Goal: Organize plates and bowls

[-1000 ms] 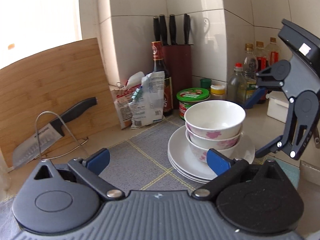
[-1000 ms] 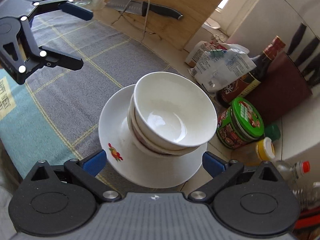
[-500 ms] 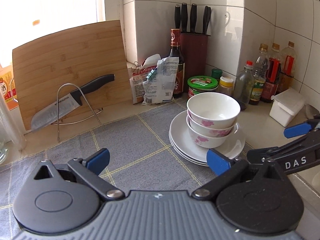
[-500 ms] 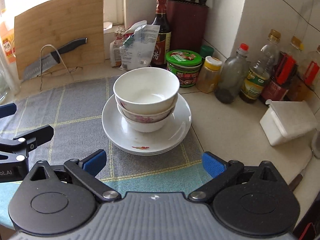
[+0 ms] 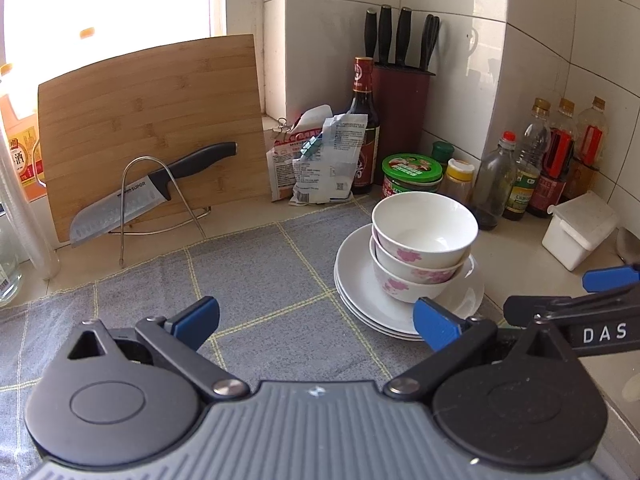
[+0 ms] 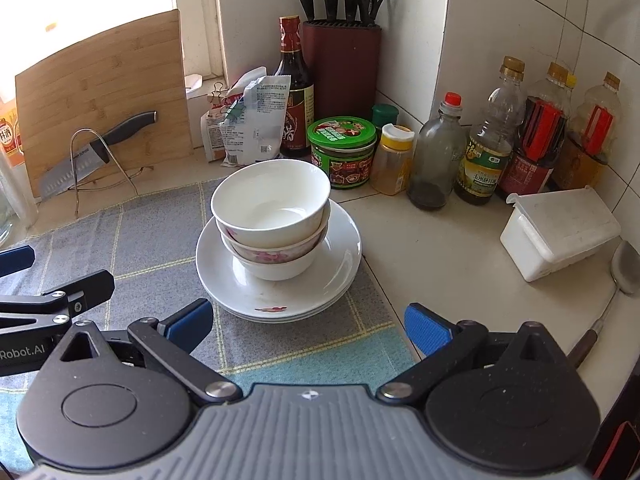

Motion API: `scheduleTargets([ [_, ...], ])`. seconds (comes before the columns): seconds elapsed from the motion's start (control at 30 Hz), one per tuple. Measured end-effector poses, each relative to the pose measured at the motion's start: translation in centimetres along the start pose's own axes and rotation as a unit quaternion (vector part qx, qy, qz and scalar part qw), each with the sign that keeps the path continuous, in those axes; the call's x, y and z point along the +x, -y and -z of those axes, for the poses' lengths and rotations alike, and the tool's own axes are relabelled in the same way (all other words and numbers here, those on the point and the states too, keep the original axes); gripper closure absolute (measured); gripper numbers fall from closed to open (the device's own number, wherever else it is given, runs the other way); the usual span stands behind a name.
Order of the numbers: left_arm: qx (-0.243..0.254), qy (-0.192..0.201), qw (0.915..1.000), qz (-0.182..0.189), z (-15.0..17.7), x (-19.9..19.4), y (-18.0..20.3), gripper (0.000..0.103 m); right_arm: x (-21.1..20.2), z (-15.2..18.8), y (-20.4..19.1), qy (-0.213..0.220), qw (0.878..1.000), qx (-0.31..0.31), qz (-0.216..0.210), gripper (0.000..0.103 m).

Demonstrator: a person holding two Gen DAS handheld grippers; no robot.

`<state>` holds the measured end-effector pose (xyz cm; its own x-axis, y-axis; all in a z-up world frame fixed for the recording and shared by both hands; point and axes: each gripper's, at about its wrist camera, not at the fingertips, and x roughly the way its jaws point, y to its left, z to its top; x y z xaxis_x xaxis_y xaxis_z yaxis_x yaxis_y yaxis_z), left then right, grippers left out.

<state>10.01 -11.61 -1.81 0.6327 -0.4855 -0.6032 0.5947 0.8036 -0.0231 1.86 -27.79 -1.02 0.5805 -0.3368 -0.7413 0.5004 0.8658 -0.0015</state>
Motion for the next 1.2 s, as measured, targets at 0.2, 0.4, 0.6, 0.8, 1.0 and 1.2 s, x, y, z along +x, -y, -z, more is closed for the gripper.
scheduleTargets([
  [0.2, 0.001, 0.002, 1.0000, -0.006, 0.00, -0.29, 0.38, 0.001, -0.06, 0.16, 0.17, 0.001, 1.000, 0.005, -0.002, 0.000],
  [0.4, -0.001, 0.002, 0.9999, -0.012, 0.01, -0.55, 0.37, 0.001, -0.21, 0.19, 0.18, 0.000, 1.000, 0.006, -0.002, 0.000],
  [0.6, -0.002, 0.004, 0.9999, -0.013, -0.14, -0.75, 0.25, 0.001, -0.50, 0.13, 0.10, 0.005, 1.000, 0.005, -0.001, 0.000],
  [0.8, -0.005, 0.003, 0.9999, -0.012, -0.11, -0.81, 0.13, 0.001, -0.64, 0.05, 0.10, 0.006, 1.000, 0.004, 0.000, 0.000],
  [1.0, -0.005, 0.002, 0.9999, -0.014, -0.19, -0.78, 0.16, 0.001, -0.53, 0.02, 0.13, 0.006, 1.000, 0.005, 0.000, 0.000],
  [1.2, -0.007, 0.000, 0.9999, -0.015, -0.20, -0.70, 0.16, 0.001, -0.50, -0.02, 0.05, 0.006, 1.000, 0.002, 0.004, 0.000],
])
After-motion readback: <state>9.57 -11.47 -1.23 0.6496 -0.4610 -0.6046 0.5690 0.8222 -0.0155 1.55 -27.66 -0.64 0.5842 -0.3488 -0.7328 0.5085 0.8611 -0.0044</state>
